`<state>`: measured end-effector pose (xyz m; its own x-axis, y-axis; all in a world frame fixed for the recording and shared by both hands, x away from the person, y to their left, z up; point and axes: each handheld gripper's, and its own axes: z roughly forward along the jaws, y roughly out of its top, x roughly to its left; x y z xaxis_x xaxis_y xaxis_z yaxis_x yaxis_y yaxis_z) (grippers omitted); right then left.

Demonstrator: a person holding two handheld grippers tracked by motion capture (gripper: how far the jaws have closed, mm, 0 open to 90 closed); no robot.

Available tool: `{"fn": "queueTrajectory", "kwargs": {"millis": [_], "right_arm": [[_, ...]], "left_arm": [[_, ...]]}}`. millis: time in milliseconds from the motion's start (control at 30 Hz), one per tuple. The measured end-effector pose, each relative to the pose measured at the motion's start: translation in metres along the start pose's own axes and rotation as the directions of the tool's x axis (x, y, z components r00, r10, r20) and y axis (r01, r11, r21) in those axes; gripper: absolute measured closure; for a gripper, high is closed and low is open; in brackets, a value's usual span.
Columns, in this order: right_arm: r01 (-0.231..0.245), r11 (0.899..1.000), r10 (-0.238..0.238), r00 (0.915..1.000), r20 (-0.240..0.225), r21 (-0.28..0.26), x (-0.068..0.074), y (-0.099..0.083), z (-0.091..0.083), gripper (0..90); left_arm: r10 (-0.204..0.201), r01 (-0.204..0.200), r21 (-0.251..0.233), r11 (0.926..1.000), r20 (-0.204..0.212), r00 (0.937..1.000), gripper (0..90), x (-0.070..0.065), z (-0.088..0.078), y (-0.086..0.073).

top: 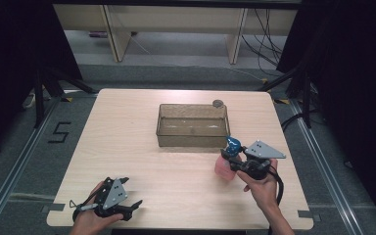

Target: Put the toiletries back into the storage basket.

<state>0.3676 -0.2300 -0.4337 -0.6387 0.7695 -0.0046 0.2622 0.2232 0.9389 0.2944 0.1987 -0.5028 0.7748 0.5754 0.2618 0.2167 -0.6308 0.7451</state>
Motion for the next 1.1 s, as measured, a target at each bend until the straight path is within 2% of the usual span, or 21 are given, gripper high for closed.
{"fn": "queueTrajectory", "kwargs": {"millis": [33,100,133,167,200,233,267,300,333,367,433,533,600,633,733,767,800,833,867,1033,1100], "right_arm": [[-0.007,1.000,0.007,1.0000,-0.005,0.008,0.000,0.001,0.000,53.6],[0.011,1.000,-0.011,0.9999,0.000,0.008,-0.003,0.003,0.001,53.6],[-0.015,1.000,0.015,0.9999,0.001,0.015,-0.001,0.004,0.001,53.6],[0.007,1.000,-0.007,1.0000,-0.004,0.015,-0.004,0.005,0.002,53.6],[0.010,1.000,-0.010,0.9999,0.009,-0.002,-0.004,0.006,0.003,53.6],[-0.006,1.000,0.006,1.0000,0.006,0.001,-0.004,0.008,0.003,53.7],[0.007,1.000,-0.007,1.0000,-0.004,0.009,-0.006,0.010,0.003,53.7],[0.005,1.000,-0.005,1.0000,0.005,0.000,-0.007,0.011,0.003,53.6],[-0.017,1.000,0.017,0.9998,0.006,0.004,-0.005,0.013,0.003,53.6],[0.000,1.000,0.000,1.0000,-0.004,0.000,-0.007,0.015,0.004,53.6],[0.005,1.000,-0.005,0.9999,0.009,0.000,-0.008,0.019,0.005,53.6],[-0.007,1.000,0.007,1.0000,0.006,-0.002,-0.008,0.021,0.006,53.6],[-0.007,1.000,0.006,0.9999,0.008,0.007,-0.008,0.023,0.006,53.7],[0.020,1.000,-0.020,0.9997,0.014,-0.011,-0.010,0.025,0.008,53.7],[0.012,1.000,-0.012,0.9999,0.004,-0.002,-0.010,0.026,0.008,53.7],[0.000,1.000,0.000,1.0000,0.006,-0.013,-0.010,0.026,0.009,53.7],[0.012,1.000,-0.012,0.9999,0.001,-0.010,-0.011,0.028,0.009,53.7],[0.000,1.000,0.000,1.0000,0.008,0.000,-0.010,0.029,0.008,53.7],[0.015,1.000,-0.015,0.9998,0.015,-0.009,-0.011,0.030,0.009,53.7],[-0.002,1.000,0.002,1.0000,0.005,-0.009,-0.012,0.036,0.010,53.7],[0.015,1.000,-0.015,0.9999,0.006,-0.019,-0.014,0.039,0.012,53.7]], "left_arm": [[0.000,0.000,0.001,1.0000,-0.001,1.0000,15.1,0.000,0.000,0.000],[0.005,-0.005,0.006,1.0000,0.004,1.0000,15.1,0.001,-0.001,0.000],[-0.005,0.005,-0.001,1.0000,0.001,1.0000,15.1,0.000,0.000,0.000],[-0.001,0.001,0.002,1.0000,-0.004,1.0000,15.1,0.001,0.000,0.000],[0.004,-0.004,0.004,1.0000,0.004,1.0000,15.1,0.001,0.000,0.000],[0.001,-0.001,0.002,1.0000,0.004,1.0000,15.1,0.001,0.000,0.000],[0.003,-0.003,0.004,1.0000,0.003,1.0000,15.1,0.001,0.000,0.000],[-0.011,0.011,-0.008,0.9999,0.000,0.9999,15.1,0.000,0.001,0.000],[-0.010,0.010,-0.005,0.9999,-0.006,0.9999,15.1,0.001,0.001,0.000],[-0.012,0.012,-0.006,0.9999,-0.006,0.9999,15.1,0.001,0.001,0.000],[-0.020,0.020,-0.008,0.9998,-0.001,0.9998,15.1,0.000,0.002,-0.001],[0.001,-0.001,0.017,0.9999,-0.005,1.0000,15.1,0.003,0.001,-0.002],[-0.018,0.018,-0.004,0.9998,-0.019,0.9997,15.0,0.001,0.002,-0.001],[-0.016,0.016,-0.002,0.9999,-0.005,0.9999,15.0,0.002,0.002,0.000],[-0.015,0.015,-0.002,0.9999,-0.008,0.9999,15.1,0.001,0.003,0.000],[-0.015,0.015,-0.003,0.9999,-0.004,0.9999,15.1,0.001,0.003,0.000],[-0.016,0.016,-0.006,0.9999,-0.004,0.9999,15.1,0.001,0.003,0.000],[-0.017,0.017,-0.005,0.9998,0.002,0.9999,15.1,0.001,0.002,0.000],[-0.017,0.017,-0.006,0.9998,0.000,0.9999,15.1,0.001,0.002,0.000],[-0.014,0.013,-0.005,0.9999,-0.005,0.9999,15.1,0.001,0.003,0.000],[-0.013,0.013,-0.006,0.9999,-0.006,0.9999,15.1,0.001,0.003,0.000]]}}
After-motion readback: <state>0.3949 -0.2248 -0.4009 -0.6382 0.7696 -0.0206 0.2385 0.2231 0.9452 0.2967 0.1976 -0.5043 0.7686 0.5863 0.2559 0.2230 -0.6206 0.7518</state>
